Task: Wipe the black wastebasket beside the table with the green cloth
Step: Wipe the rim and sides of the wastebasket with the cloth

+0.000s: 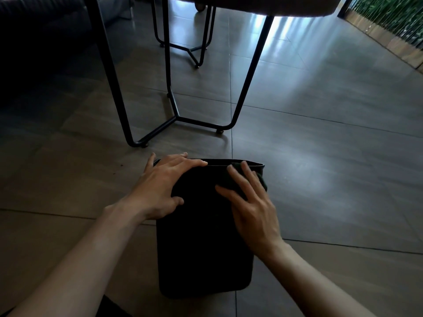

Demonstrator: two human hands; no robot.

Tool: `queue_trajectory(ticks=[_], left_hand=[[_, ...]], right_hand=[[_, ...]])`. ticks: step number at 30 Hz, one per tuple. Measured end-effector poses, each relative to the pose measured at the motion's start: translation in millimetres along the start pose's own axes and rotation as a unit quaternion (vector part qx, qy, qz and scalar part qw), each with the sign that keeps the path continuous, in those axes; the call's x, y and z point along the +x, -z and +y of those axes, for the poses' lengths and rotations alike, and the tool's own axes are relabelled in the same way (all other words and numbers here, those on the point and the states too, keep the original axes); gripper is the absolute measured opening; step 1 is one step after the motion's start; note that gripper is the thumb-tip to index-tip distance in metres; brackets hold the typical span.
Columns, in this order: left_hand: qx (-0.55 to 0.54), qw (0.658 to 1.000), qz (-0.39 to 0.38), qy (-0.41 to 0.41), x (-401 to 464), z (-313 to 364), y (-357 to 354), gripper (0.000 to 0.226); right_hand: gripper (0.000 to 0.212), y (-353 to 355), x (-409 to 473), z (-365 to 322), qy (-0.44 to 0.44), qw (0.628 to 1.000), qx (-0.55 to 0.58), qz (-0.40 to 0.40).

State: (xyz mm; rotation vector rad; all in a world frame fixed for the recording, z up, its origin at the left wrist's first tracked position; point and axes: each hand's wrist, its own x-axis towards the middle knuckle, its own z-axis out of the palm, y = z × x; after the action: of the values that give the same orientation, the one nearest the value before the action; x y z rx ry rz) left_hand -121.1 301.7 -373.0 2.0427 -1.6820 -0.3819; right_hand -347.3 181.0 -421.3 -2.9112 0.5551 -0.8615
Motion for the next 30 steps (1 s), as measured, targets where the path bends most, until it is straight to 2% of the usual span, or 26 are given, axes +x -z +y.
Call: queue_trajectory(ticks=[1,2,4,6,8,10,13,16,19,21,23,25,27,30], left_hand=[[0.001,1.000,0.000,0.001,0.0,-0.2,-0.1,0.103],[0.001,1.000,0.000,0.001,-0.4,-0.5,-0.2,0.102],[0.002,1.000,0.002,-0.005,-0.4,0.2,-0.4,0.101],[0.004,1.000,0.000,-0.013,-1.6,1.7,-0.5,0.100],[0.001,1.000,0.003,-0.018,-1.9,3.1,-0.8,0.100],[-0.002,1.000,0.003,-0.014,-1.7,4.7,-0.1,0.099],[-0.003,1.000,0.002,-0.014,-0.6,5.7,1.1,0.099],[0.003,1.000,-0.001,-0.019,-2.3,5.8,1.9,0.098],[0.006,1.000,-0.008,-0.025,-4.5,6.5,1.8,0.099],[0.008,1.000,-0.007,-0.028,-5.9,7.5,1.3,0.099],[0.002,1.000,-0.004,-0.026,-6.6,8.4,1.3,0.098],[0.003,1.000,-0.003,-0.024,-5.8,9.7,1.9,0.098],[0.007,1.000,-0.002,-0.021,-4.7,11.0,2.2,0.098],[0.006,1.000,0.002,-0.018,-4.9,10.9,1.8,0.098]], right_hand=[[0.030,-1.0,3.2,-2.1,-0.007,1.000,-0.003,0.002],[0.028,-3.9,-1.2,-5.5,0.024,1.000,-0.009,-0.007],[0.020,-13.1,-27.3,-14.0,0.147,0.987,-0.011,-0.058],[0.016,-19.9,-59.7,-23.0,0.270,0.954,-0.015,-0.127],[0.019,-18.0,-73.3,-25.7,0.333,0.927,-0.043,-0.168],[0.015,-11.5,-60.8,-19.3,0.309,0.937,-0.034,-0.161],[0.025,-1.1,-19.6,-8.6,0.172,0.982,-0.011,-0.083],[0.029,-3.9,0.4,-8.6,0.099,0.994,-0.008,-0.033],[0.020,-19.6,-30.5,-20.7,0.189,0.980,-0.003,-0.064],[0.013,-28.8,-66.7,-31.0,0.296,0.944,-0.021,-0.141],[0.014,-26.5,-84.3,-32.8,0.347,0.919,-0.046,-0.183],[0.013,-18.2,-73.8,-24.5,0.302,0.941,-0.028,-0.151],[0.022,-5.3,-46.4,-15.7,0.206,0.974,-0.010,-0.099],[0.032,5.3,-12.4,-10.6,0.102,0.993,-0.024,-0.051]])
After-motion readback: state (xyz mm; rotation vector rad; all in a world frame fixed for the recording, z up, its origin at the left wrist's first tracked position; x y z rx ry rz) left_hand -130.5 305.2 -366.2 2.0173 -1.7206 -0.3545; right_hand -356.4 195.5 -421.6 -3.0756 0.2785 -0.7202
